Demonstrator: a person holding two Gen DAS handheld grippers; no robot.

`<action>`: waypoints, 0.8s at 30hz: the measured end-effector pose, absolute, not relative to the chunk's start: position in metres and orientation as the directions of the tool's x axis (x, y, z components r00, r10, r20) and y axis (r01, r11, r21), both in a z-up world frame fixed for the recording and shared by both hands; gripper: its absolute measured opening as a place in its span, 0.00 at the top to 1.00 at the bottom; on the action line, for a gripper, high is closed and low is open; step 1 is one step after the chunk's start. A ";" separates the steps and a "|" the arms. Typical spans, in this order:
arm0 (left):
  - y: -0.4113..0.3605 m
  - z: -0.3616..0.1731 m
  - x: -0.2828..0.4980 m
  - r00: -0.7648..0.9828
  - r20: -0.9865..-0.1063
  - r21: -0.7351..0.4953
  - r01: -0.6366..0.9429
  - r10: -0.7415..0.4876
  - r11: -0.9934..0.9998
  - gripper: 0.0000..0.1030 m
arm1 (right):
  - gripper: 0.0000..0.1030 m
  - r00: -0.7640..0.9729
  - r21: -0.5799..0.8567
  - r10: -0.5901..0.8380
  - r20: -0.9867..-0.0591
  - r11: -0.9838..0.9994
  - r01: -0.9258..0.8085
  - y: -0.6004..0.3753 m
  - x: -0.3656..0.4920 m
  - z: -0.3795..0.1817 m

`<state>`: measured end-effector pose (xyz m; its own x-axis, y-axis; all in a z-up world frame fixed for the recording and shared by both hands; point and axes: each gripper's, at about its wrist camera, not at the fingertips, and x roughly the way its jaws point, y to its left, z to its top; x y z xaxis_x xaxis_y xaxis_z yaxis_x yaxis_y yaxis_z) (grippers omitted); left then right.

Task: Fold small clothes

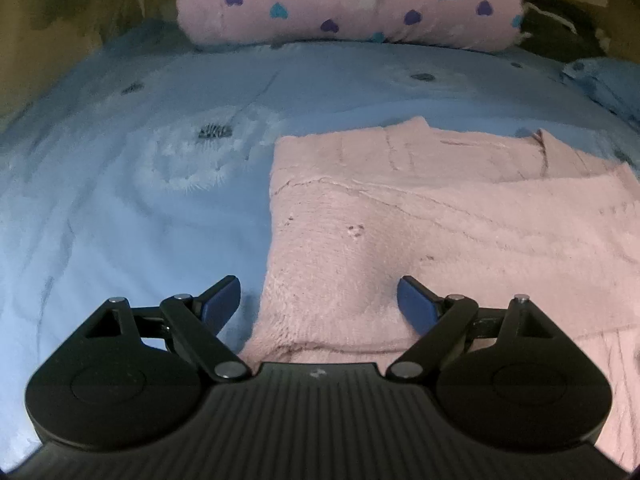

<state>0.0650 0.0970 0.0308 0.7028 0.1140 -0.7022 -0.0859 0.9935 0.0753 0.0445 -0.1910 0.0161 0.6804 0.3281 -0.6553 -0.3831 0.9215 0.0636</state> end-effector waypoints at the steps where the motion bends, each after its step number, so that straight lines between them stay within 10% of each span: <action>1: 0.097 0.032 0.061 0.704 -0.702 0.072 -0.083 0.110 0.994 0.14 | 0.72 0.671 0.070 0.334 -0.662 0.919 -0.388 -0.191 0.036 0.015; 9: 0.097 0.051 0.008 0.713 -0.701 -0.002 -0.028 0.018 1.000 0.14 | 0.52 0.694 0.113 0.348 -0.630 0.925 -0.362 -0.201 -0.043 0.015; 24: 0.065 0.082 -0.119 0.703 -0.710 -0.008 0.055 -0.045 0.998 0.14 | 0.51 0.743 0.096 0.366 -0.560 0.920 -0.381 -0.199 -0.122 0.027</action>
<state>-0.1193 0.0651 0.0816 0.7028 -0.0448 -0.7100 0.0553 0.9984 -0.0083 -0.1217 -0.1990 0.0267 0.7431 0.3660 -0.5602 -0.3806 0.9197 0.0962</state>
